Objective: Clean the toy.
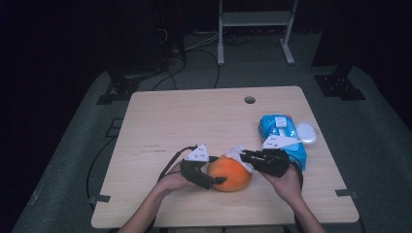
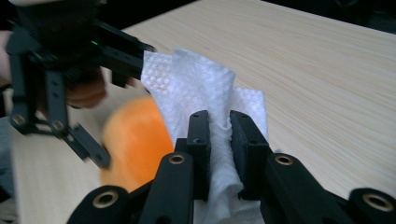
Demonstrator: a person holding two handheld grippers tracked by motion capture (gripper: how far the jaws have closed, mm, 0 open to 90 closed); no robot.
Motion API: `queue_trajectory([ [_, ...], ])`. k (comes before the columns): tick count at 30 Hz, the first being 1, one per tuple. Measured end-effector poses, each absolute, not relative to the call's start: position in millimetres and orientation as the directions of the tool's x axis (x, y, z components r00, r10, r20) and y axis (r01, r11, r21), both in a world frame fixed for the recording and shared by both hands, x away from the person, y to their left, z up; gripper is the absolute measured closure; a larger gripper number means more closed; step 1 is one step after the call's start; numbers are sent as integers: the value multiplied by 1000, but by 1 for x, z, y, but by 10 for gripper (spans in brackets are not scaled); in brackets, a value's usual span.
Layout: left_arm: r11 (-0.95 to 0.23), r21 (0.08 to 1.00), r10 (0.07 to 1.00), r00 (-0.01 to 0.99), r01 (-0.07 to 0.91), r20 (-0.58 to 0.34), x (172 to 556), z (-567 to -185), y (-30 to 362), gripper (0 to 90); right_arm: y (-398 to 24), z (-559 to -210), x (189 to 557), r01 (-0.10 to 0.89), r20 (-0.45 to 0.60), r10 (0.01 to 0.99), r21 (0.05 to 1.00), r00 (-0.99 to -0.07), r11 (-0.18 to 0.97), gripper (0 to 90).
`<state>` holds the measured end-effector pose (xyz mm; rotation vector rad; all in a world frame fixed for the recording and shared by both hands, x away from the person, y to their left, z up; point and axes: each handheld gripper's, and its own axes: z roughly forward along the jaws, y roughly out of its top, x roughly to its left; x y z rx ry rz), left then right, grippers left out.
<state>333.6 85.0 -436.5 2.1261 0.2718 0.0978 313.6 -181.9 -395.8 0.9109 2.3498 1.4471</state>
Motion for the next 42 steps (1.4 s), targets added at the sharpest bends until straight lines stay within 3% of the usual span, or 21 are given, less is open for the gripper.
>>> queue_trajectory([
  [4,-534,834,219,975,135,-18,331,-436,84,224,-171,-394,311,355,89,592,867,-801,350,776],
  [13,-509,846,222,974,158,-48,337,-439,90,231,-200,-406,324,443,171,637,846,-752,296,777],
  [20,-511,843,234,971,167,-51,337,-439,89,227,-194,-399,316,411,118,646,852,-754,324,777],
  [22,-503,847,238,970,171,-54,337,-440,88,227,-187,-394,312,393,149,586,864,-796,315,776],
  [25,-502,847,239,969,174,-57,337,-440,89,225,-171,-390,304,345,85,559,859,-825,378,775],
  [34,-524,840,241,970,142,-14,332,-433,81,226,-200,-400,320,426,135,631,840,-764,335,776],
  [42,-541,833,227,974,117,11,328,-431,80,225,-186,-395,314,378,75,624,848,-778,371,776],
])
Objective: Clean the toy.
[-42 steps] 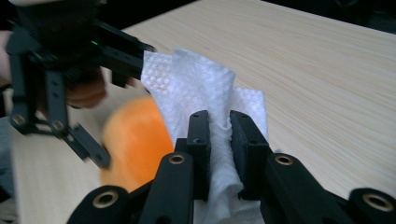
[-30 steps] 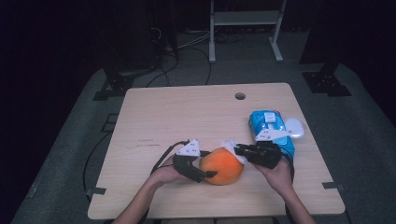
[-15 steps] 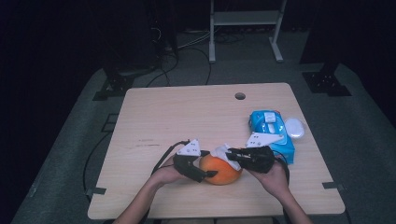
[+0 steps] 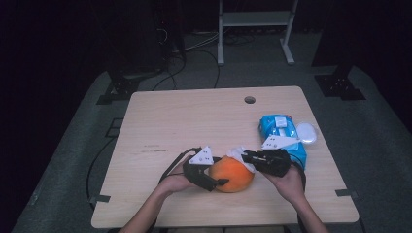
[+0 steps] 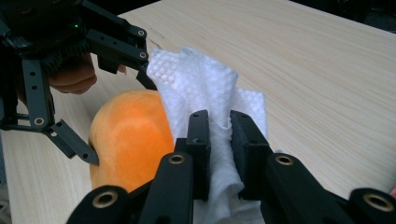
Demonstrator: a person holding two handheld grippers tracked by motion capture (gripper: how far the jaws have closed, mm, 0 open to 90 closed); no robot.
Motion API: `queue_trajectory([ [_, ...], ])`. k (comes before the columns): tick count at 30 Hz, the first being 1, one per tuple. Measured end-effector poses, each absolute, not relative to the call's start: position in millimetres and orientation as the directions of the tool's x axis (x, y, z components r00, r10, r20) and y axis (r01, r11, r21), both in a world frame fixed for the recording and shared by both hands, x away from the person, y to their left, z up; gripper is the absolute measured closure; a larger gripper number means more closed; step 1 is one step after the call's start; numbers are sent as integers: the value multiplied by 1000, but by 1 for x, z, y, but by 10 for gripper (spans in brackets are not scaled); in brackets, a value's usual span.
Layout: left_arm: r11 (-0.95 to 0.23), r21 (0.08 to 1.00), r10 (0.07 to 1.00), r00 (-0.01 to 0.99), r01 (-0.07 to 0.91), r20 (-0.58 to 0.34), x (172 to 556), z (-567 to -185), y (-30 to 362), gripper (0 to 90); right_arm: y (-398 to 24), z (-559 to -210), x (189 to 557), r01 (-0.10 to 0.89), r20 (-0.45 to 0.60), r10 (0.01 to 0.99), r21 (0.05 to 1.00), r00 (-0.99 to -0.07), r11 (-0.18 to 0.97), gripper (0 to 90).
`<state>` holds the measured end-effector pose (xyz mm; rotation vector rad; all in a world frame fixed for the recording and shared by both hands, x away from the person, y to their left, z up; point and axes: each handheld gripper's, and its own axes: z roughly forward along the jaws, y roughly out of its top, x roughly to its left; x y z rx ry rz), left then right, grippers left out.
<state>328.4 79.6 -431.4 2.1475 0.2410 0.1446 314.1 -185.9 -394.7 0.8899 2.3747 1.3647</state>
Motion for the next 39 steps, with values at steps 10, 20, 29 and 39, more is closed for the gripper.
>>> queue_trajectory([
  [10,-522,835,231,971,176,-60,337,-434,86,162,-199,-399,320,411,104,645,843,-757,347,777],
  [20,-534,832,223,974,150,-33,333,-433,82,181,-173,-386,305,319,12,590,850,-808,419,779],
  [29,-533,838,237,971,118,14,327,-429,68,240,-172,-383,303,326,41,585,861,-810,390,782],
  [39,-537,835,237,971,119,14,328,-432,71,297,-158,-382,300,294,-35,586,840,-809,456,782],
])
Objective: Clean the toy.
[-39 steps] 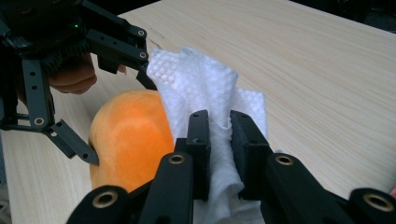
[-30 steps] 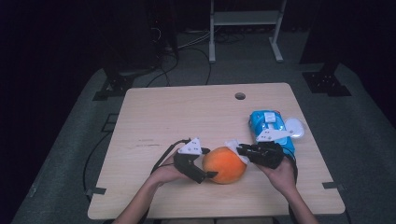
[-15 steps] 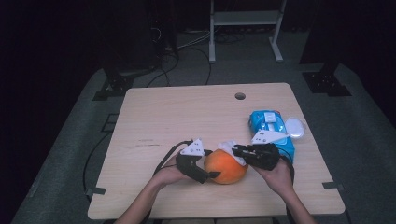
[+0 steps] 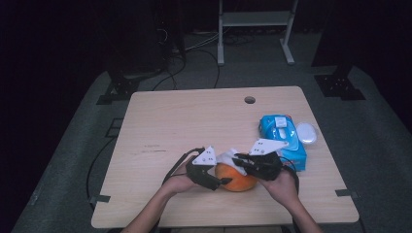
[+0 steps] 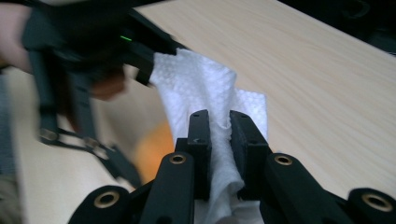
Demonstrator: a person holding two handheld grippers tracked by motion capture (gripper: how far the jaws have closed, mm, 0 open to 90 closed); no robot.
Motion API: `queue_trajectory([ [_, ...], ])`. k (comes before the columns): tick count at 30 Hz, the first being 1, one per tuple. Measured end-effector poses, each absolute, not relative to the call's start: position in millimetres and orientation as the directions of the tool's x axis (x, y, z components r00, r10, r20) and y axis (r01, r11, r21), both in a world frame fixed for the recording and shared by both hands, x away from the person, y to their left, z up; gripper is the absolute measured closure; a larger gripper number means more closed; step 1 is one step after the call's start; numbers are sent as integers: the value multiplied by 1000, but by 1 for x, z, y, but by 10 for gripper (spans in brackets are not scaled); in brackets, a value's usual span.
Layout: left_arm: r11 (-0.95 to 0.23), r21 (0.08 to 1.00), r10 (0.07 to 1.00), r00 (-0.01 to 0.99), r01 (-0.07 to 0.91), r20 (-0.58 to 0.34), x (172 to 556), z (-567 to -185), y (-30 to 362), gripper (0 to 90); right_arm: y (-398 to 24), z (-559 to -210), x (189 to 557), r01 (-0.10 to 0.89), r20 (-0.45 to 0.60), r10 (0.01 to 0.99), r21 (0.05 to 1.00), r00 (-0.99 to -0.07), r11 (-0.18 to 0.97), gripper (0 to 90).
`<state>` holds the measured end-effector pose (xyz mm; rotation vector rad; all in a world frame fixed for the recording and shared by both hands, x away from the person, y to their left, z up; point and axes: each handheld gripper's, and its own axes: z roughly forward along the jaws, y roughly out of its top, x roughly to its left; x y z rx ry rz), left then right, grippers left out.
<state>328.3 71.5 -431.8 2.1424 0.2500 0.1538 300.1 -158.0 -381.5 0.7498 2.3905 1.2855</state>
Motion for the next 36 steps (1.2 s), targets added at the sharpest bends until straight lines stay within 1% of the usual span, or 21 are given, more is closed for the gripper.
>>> queue_trajectory([
  [3,-532,838,239,971,126,6,329,-433,73,297,-178,-385,308,352,9,630,836,-777,421,782],
  [6,-533,838,240,971,117,17,328,-432,70,296,-189,-387,311,380,36,652,836,-757,396,783],
  [10,-550,826,250,968,124,22,328,-431,70,295,-177,-384,306,354,11,636,839,-772,414,782],
  [14,-559,822,248,968,111,39,325,-429,67,297,-158,-381,301,322,-7,595,836,-804,444,782],
  [17,-569,816,237,970,99,48,323,-428,64,297,-143,-382,298,326,26,561,836,-827,442,781],
  [19,-566,816,245,969,114,35,324,-429,66,298,-134,-384,297,320,7,557,825,-830,466,782],
  [21,-556,822,246,969,126,18,326,-431,68,300,-134,-384,301,329,17,560,823,-828,463,783],
  [25,-554,823,243,970,128,12,327,-432,70,301,-147,-383,308,348,22,597,829,-802,438,783],
  [30,-547,826,235,972,136,-5,330,-434,72,298,-175,-389,311,375,36,648,839,-761,394,782],
  [34,-549,825,231,973,134,-4,331,-434,73,296,-195,-394,311,390,34,678,839,-734,380,782],
  [36,-546,827,227,974,133,-6,332,-435,74,293,-205,-398,310,410,55,686,835,-726,367,782],
])
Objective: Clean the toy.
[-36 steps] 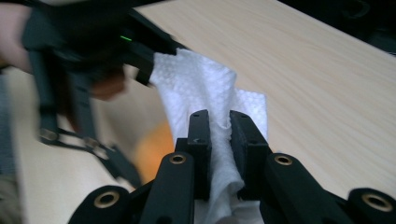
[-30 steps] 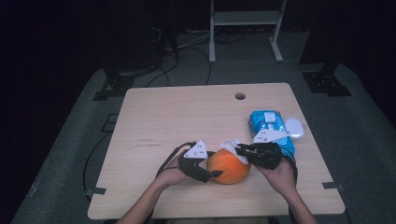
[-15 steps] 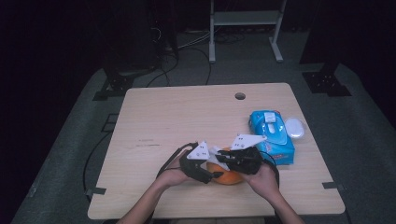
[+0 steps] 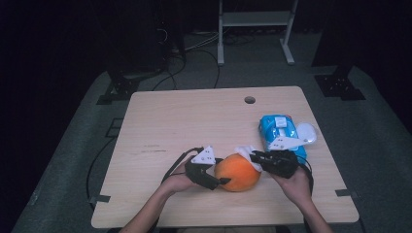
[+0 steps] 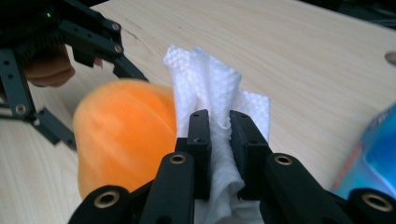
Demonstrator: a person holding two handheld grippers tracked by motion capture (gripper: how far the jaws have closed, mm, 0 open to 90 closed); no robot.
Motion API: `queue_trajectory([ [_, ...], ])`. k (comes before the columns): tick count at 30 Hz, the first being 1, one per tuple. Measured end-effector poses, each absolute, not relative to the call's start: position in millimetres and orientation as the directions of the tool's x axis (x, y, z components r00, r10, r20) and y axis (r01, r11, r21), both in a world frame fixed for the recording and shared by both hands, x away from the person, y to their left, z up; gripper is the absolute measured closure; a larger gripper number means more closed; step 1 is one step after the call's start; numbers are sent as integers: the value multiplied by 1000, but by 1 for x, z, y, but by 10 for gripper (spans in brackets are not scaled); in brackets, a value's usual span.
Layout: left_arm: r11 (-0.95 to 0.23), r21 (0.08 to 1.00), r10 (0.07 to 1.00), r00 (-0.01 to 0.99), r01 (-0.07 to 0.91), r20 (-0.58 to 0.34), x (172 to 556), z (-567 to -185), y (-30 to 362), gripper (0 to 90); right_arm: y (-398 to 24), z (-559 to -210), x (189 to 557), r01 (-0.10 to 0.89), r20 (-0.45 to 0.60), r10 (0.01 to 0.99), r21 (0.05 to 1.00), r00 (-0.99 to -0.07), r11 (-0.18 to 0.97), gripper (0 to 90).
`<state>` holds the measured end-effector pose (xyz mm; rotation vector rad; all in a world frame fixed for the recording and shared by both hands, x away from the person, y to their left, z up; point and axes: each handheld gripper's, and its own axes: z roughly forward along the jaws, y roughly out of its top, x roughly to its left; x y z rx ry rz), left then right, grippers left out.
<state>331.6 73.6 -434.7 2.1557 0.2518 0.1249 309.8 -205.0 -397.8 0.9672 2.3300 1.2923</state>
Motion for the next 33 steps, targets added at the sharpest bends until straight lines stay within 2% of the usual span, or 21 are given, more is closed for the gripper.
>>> queue_trajectory([
  [8,-548,824,223,975,143,-20,336,-435,74,291,-224,-404,299,443,61,720,823,-692,355,781],
  [18,-554,817,229,973,163,-38,341,-435,77,295,-191,-391,293,353,8,661,850,-750,390,780],
  [27,-540,826,234,972,163,-39,341,-438,80,293,-225,-407,309,448,84,729,834,-680,322,780],
  [33,-552,820,229,973,148,-22,338,-436,76,289,-201,-396,303,394,71,681,857,-729,332,780],
])
